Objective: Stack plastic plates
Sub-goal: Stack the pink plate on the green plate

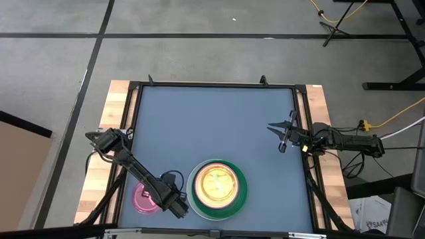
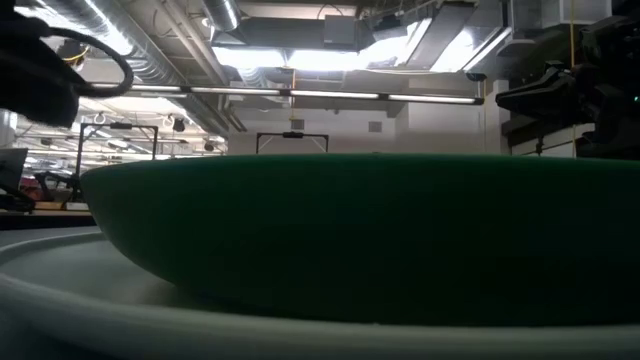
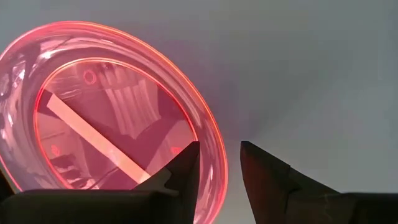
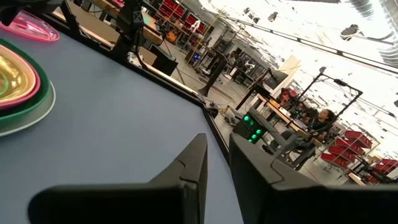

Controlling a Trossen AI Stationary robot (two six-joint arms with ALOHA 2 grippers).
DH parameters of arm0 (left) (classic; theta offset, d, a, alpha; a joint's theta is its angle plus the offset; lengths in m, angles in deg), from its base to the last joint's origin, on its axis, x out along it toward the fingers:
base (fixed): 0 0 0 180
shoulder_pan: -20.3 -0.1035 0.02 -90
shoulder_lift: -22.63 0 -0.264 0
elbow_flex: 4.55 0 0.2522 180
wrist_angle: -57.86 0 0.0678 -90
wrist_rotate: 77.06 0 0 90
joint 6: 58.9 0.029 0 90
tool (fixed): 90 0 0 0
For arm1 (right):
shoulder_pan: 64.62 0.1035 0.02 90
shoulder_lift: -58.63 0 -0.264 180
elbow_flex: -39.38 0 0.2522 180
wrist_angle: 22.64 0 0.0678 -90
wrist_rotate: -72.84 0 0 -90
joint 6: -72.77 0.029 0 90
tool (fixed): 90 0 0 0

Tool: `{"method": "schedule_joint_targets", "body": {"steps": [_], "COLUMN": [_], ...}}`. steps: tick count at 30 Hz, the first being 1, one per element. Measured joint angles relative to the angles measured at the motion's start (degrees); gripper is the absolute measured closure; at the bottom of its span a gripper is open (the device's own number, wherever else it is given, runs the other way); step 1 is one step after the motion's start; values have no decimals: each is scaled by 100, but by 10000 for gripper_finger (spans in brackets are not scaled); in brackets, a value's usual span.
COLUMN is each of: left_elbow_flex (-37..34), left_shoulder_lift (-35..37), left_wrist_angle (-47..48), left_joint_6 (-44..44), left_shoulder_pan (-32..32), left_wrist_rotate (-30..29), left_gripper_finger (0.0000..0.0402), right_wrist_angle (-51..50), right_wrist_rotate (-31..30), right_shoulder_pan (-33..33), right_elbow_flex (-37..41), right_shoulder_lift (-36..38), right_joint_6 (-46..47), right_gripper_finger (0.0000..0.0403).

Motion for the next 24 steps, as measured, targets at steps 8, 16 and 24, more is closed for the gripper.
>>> {"method": "schedule_joint_targets", "body": {"steps": [8, 16, 24], "left_elbow_flex": [0, 0, 0], "left_shoulder_lift": [-92, -92, -92], "left_wrist_angle": [132, 168, 163], "left_joint_6": [0, 35, 50], "left_shoulder_pan": [16, 110, 230], "left_wrist_rotate": [144, 209, -48], "left_gripper_finger": [293, 293, 293], "right_wrist_angle": [-1, 1, -1], "right_wrist_rotate": [1, 1, 1], "right_shoulder_pan": [0, -2, 0], "right_elbow_flex": [1, 0, 1], "right_shoulder_lift": [0, 0, 0], "right_joint_6": [-1, -1, -1], "right_gripper_finger": [341, 341, 341]}}
